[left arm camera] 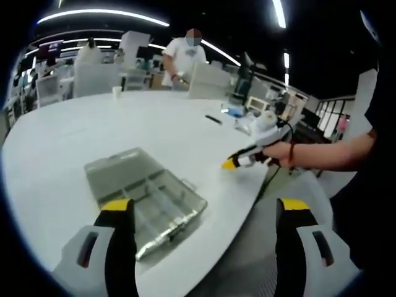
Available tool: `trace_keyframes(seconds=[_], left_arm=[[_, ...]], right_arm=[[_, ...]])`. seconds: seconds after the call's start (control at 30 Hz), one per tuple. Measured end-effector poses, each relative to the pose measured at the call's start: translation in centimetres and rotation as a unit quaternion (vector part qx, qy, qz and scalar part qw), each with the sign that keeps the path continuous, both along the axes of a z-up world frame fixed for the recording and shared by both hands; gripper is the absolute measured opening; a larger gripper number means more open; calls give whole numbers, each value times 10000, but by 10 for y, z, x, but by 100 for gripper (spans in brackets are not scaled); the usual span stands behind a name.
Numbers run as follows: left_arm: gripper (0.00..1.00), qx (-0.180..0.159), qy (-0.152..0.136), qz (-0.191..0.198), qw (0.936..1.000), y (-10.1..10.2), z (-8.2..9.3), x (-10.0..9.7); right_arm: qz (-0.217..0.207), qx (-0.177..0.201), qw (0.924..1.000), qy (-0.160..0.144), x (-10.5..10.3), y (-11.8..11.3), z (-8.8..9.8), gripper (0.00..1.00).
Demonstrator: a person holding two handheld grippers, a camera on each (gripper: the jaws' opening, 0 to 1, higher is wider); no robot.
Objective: Insert the divider into the dual guide fixture by aligning both edges with the guide slots and pushing it downward to the bottom, including one-sided entry, uneven engagement, binding, and posture correction.
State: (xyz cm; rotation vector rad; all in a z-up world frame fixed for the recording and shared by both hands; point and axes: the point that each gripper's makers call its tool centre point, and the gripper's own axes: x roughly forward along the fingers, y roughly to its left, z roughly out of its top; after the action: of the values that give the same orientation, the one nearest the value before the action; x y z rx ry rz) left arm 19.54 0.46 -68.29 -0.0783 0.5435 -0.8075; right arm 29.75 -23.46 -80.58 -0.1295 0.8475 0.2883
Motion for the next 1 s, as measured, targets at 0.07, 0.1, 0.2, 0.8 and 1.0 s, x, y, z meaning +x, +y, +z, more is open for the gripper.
trace_keyframes(seconds=[0.07,0.1,0.2,0.8,1.0], left_arm=[[93,-38,-21,-8,10000,0,2,2],[93,-43,-26,-14,10000,0,2,3],[92,-38,-49,-29,10000,2,3,7],[91,-219,-178,54,9996,3,13,4],[90,-307,-215,199,9991,10,17,4]], right_arm=[[20,66,9999,-77,-1,3,5,27],[9,92,9999,-100,-1,4,7,27],[65,63,9998,-160,-3,5,12,27],[119,203,9988,-423,-8,14,32,27],[194,260,9975,-630,-4,21,47,27]])
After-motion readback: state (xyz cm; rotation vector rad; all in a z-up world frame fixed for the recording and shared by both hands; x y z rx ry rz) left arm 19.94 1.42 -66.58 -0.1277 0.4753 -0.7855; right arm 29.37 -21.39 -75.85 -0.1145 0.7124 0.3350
